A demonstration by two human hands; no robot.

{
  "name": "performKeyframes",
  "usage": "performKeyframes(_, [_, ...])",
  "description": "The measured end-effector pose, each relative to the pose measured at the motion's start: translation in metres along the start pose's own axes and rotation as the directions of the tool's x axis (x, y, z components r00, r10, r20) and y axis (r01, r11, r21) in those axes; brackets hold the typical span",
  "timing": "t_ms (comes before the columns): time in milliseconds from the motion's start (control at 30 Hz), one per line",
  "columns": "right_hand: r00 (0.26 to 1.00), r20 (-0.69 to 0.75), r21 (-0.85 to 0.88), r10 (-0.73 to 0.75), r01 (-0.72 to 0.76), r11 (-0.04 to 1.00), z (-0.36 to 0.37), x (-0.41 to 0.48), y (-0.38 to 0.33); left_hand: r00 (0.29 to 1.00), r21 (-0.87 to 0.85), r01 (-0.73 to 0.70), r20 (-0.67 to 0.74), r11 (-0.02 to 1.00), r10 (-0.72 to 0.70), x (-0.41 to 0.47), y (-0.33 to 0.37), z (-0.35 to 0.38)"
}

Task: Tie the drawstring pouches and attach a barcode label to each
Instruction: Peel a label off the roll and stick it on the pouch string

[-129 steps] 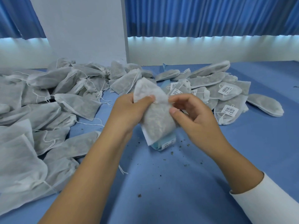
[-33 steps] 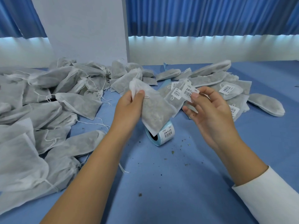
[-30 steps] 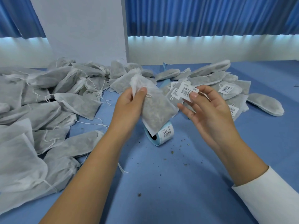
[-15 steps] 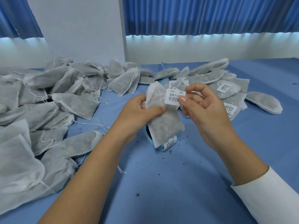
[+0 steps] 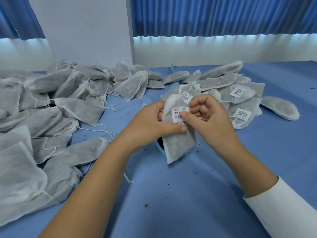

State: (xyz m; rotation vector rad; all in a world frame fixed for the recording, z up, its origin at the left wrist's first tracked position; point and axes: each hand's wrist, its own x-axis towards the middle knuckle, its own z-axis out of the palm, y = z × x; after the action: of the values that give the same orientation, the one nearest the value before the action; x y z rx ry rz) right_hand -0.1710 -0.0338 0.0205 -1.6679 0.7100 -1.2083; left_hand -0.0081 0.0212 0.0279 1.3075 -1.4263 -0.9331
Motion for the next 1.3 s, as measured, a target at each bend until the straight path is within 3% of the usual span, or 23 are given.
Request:
performKeyframes(300, [0.995,-0.104,-0.162,0.004,-0.021,0.987,0.000,-0.001,0.002,0.982,-0.109,0.033,-0.181,0.994,-0.052,-0.001,0.007,0.007])
performKeyframes(433, [0.971,0.011,0.151,0.240,-0.239,0.959,-0.004,0.004,0.000,0.988,-0.147,0.022,-0.146,0.989,-0.043,-0.001,0.006,0.004])
performKeyframes(533, [0.935,0.095,0.264,0.342,-0.355,0.897,-0.007,0.005,-0.003,0.990,-0.158,0.041,-0.129,0.987,-0.062,0.000,0.006,0.007])
performKeyframes(833, [0.957,0.079,0.230,0.280,-0.291,0.929,-0.005,0.004,-0.003,0.981,-0.180,-0.023,-0.195,0.983,-0.013,0.000,0.005,0.003])
performKeyframes(1033, [0.958,0.059,0.177,0.279,-0.285,0.942,-0.005,0.004,-0.005,0.960,-0.247,0.048,-0.256,0.968,-0.113,0.002,0.003,0.004])
performKeyframes(1100, [0.952,0.066,0.076,0.299,-0.303,0.950,-0.007,0.005,-0.003,0.934,-0.310,0.065,-0.316,0.948,-0.167,0.003,0.003,0.002])
performKeyframes(1167, [0.949,0.136,-0.005,0.283,-0.285,0.958,-0.010,0.004,-0.003,0.901,-0.360,0.061,-0.381,0.931,-0.206,0.005,0.002,-0.002])
performKeyframes(1300, [0.922,0.321,0.026,0.214,-0.235,0.972,-0.016,0.004,-0.005,0.868,-0.414,0.060,-0.427,0.908,-0.252,0.006,-0.002,-0.008])
